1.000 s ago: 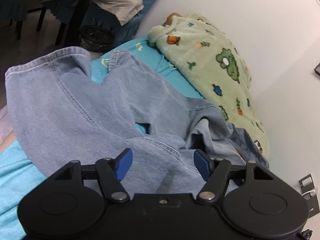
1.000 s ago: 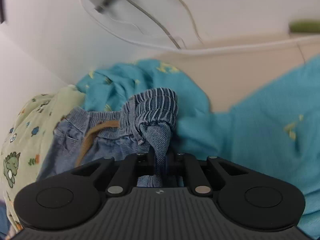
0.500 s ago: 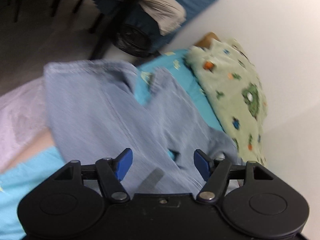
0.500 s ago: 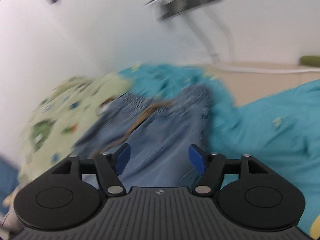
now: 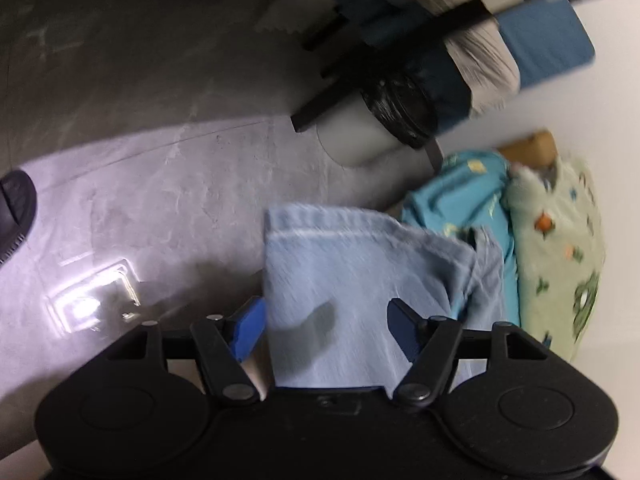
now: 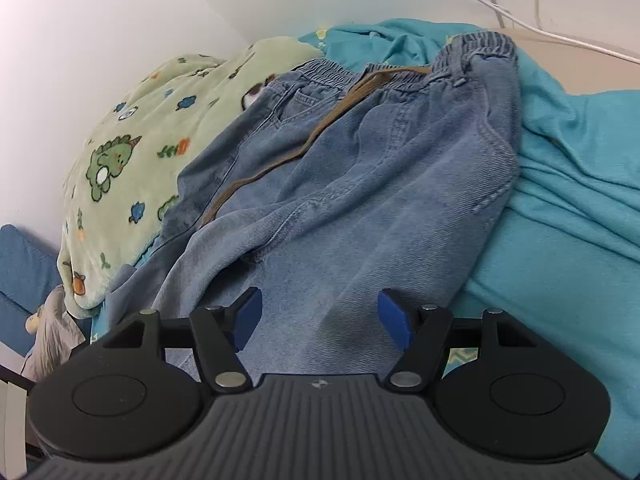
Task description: Fold clothes
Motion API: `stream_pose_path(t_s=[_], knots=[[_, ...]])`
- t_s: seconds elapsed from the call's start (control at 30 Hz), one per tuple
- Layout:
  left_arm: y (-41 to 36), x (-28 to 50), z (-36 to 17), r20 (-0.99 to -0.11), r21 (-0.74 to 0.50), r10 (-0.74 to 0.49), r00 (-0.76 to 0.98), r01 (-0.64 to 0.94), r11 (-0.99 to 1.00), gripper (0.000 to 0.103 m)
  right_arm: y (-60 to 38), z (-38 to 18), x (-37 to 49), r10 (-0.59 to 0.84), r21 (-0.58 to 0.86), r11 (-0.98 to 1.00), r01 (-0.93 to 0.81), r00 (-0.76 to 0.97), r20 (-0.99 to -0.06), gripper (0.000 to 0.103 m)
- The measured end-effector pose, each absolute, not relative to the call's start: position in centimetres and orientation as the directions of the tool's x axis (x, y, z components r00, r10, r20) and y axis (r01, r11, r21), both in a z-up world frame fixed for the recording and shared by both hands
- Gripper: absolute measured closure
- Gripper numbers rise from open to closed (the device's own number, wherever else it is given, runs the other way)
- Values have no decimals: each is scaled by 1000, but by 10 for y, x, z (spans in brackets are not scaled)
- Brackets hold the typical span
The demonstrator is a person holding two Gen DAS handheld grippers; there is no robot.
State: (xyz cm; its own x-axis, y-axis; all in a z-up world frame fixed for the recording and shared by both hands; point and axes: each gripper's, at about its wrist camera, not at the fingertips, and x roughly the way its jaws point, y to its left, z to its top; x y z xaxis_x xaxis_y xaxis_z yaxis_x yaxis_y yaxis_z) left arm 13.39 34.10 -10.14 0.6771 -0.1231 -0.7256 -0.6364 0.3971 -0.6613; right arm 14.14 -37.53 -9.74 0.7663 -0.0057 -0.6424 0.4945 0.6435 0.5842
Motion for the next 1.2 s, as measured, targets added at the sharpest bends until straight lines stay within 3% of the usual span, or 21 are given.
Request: stream_pose_path(t_s=[0.27,0.33,0.43,0.5,0.73,0.9,1.0,1.1,1.2], knots=[[367,151,-141,-661,-735,-138,738,-599,319,41,-362,-104,164,0,542,682,492,740,-672,35],[372,158,-146,-630,-763,-157,760,-568,310,50,-358,-104,166,-2,526,702,481,739,-673,35],[372,165,-139,-597,-784,-176,783,-523,334,74,-355,-103,167,-8,512,716,475,738,-675,35],[370,165,-125,-575,-793,-181,798,-488,366,99,-355,-102,167,-12,510,713,480,737,-676,35],[363,115,-54,-466,-809,-98,879,-379,449,100,-353,-100,161,-21,500,720,481,735,-677,35],[373,74,-57,-538,-787,-65,841,-473,396,100,-352,-98,156,-7,508,724,467,741,-672,35],[378,55,-87,-633,-749,-82,770,-583,314,100,-350,-98,156,-5,493,739,459,736,-677,35],[381,44,-113,-675,-732,-137,725,-634,249,100,-348,-99,157,4,489,749,447,734,-679,35],[383,36,-114,-680,-730,-154,717,-642,236,91,-345,-100,160,9,477,762,438,730,-684,35]])
